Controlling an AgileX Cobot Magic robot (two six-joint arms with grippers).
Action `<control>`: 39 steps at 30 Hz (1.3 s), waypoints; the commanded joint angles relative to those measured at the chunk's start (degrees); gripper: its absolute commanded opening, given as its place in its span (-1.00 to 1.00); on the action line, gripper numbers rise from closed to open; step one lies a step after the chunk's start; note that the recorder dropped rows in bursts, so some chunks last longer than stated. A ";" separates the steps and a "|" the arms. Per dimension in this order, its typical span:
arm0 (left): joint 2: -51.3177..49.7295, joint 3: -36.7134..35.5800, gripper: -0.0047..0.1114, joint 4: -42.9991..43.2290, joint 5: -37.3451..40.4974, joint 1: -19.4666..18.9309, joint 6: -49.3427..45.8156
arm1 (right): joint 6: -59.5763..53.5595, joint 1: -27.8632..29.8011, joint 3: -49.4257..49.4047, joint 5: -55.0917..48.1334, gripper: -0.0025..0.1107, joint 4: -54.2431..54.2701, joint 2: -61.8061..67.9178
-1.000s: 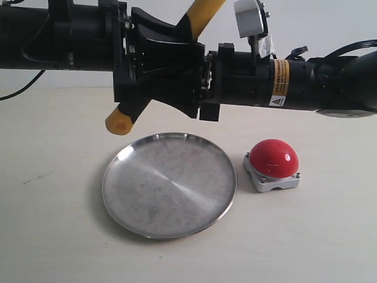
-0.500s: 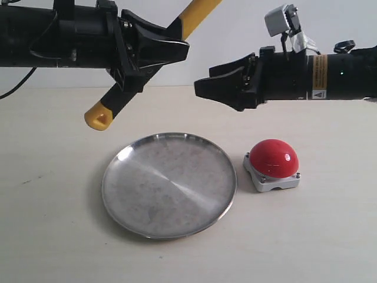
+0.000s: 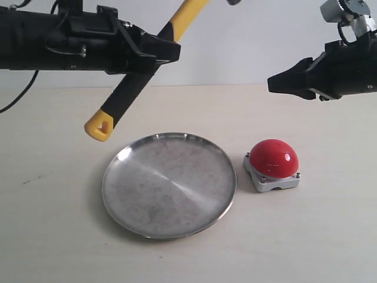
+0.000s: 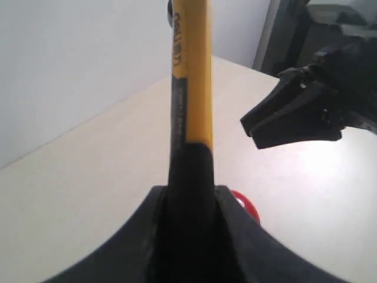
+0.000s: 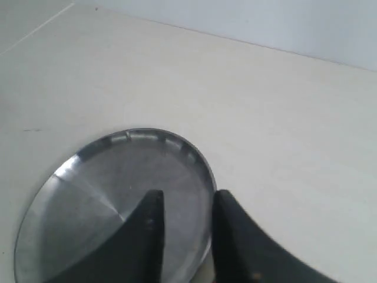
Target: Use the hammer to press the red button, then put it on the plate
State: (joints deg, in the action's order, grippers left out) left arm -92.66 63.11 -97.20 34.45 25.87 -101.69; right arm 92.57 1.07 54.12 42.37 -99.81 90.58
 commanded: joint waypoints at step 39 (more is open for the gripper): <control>-3.87 2.09 -0.92 -2.75 -10.70 14.76 -3.03 | 0.53 0.29 -36.70 -39.45 -0.96 9.58 -53.63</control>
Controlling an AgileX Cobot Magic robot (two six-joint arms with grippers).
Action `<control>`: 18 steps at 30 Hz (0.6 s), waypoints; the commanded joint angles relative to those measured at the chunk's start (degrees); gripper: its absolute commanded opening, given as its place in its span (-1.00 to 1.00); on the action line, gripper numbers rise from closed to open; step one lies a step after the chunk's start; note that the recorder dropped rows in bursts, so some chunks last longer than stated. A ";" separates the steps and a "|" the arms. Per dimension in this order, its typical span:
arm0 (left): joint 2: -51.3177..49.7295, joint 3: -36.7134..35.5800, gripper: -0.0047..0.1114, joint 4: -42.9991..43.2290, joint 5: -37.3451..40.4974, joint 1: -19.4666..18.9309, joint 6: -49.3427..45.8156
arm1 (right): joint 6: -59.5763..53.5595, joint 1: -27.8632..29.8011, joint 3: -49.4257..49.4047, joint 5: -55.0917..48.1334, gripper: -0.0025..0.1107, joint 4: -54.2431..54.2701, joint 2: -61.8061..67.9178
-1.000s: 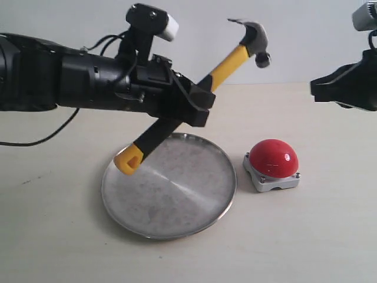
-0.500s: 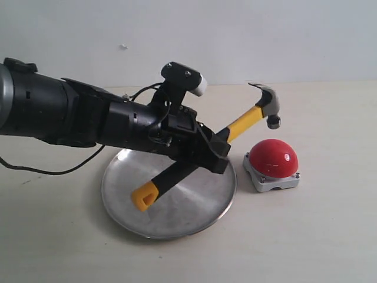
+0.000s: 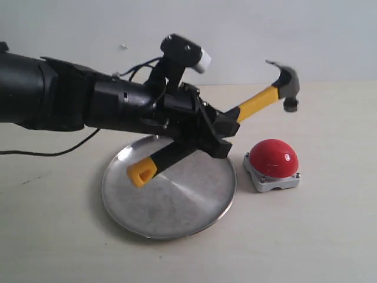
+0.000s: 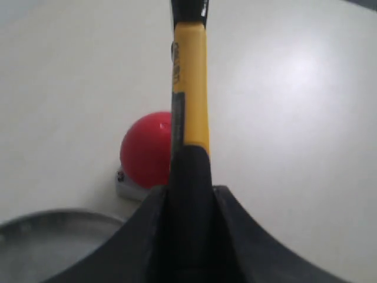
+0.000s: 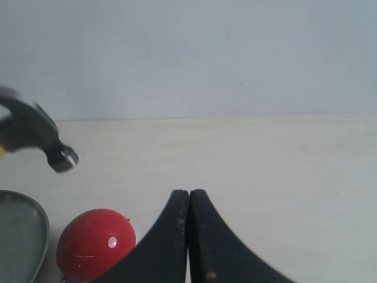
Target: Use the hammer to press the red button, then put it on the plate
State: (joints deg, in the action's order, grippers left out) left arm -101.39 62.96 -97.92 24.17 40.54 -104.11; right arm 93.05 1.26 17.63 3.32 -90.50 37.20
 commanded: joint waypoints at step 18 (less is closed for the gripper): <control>-12.29 3.67 -0.92 -2.03 -1.51 0.20 0.65 | 0.05 0.10 -0.11 0.32 -0.96 0.28 -0.25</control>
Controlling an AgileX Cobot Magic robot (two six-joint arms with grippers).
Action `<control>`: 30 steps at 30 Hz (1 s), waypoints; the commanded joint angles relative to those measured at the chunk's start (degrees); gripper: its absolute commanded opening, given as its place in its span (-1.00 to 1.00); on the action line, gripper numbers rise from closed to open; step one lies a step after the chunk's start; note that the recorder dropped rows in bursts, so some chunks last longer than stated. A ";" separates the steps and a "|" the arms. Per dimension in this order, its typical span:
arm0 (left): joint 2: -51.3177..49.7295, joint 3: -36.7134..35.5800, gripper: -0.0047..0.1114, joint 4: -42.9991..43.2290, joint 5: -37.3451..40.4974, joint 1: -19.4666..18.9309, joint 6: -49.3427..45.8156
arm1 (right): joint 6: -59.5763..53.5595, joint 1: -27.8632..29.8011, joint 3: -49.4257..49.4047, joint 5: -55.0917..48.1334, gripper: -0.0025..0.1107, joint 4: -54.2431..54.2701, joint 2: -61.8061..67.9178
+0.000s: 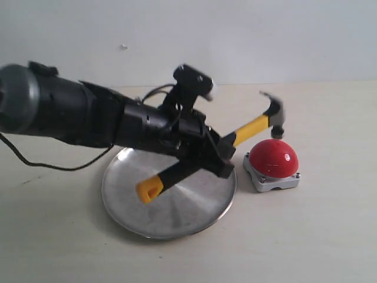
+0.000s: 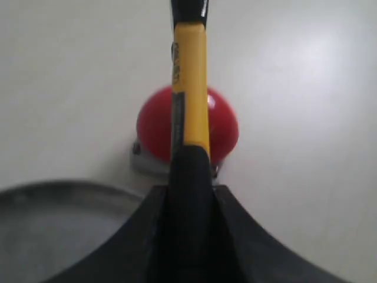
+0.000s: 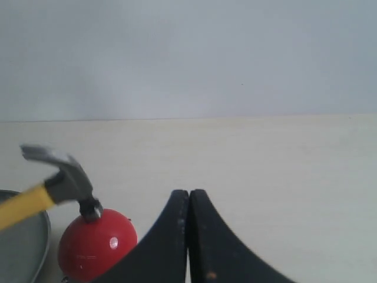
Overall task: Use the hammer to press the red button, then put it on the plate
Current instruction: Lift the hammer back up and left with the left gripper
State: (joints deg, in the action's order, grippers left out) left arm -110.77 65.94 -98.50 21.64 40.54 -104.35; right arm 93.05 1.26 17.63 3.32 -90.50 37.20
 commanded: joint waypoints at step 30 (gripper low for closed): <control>21.00 -15.09 -0.92 -1.45 20.06 -23.71 4.13 | 0.05 0.10 -0.10 1.55 -0.96 0.94 -0.25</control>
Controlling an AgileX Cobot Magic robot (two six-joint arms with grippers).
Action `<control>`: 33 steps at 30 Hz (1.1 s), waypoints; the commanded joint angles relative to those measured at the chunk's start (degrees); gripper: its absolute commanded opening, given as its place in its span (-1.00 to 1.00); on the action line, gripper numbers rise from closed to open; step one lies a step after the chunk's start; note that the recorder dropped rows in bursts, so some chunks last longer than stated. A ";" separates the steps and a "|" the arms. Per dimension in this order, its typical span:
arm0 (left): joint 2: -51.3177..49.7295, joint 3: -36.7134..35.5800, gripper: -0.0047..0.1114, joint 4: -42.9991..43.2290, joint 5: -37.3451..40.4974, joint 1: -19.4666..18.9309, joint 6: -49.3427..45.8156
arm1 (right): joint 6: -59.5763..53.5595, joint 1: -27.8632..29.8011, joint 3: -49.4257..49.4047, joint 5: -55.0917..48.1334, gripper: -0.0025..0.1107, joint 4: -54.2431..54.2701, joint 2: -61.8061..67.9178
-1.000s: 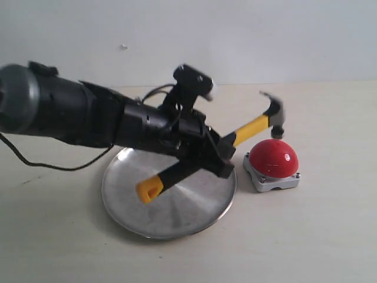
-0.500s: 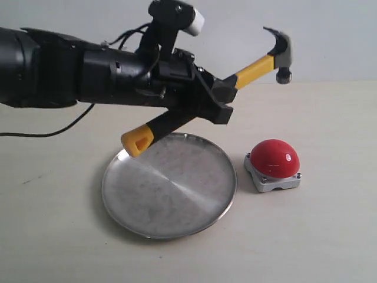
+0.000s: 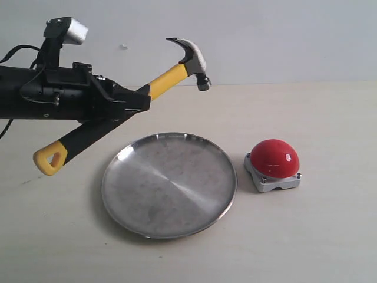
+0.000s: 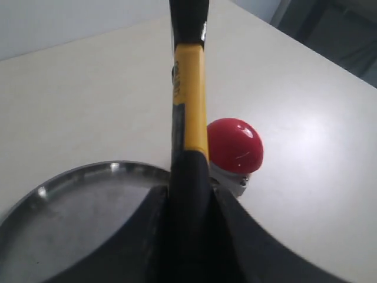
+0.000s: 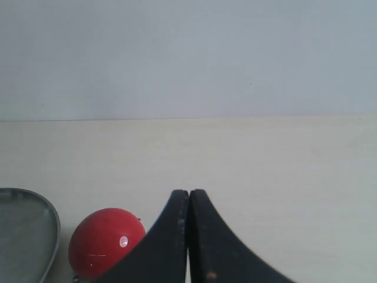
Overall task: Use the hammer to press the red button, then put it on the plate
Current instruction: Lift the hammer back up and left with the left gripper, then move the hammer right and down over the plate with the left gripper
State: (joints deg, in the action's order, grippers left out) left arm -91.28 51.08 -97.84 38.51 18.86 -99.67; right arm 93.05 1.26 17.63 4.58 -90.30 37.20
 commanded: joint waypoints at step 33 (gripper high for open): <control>1.28 2.35 -0.92 -2.10 -17.38 7.65 -0.32 | 0.05 0.10 -0.10 1.62 -0.96 1.92 -0.25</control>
State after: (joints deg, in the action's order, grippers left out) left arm -90.85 51.86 -97.29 28.84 23.53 -100.24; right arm 93.15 1.26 17.63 6.05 -88.38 37.20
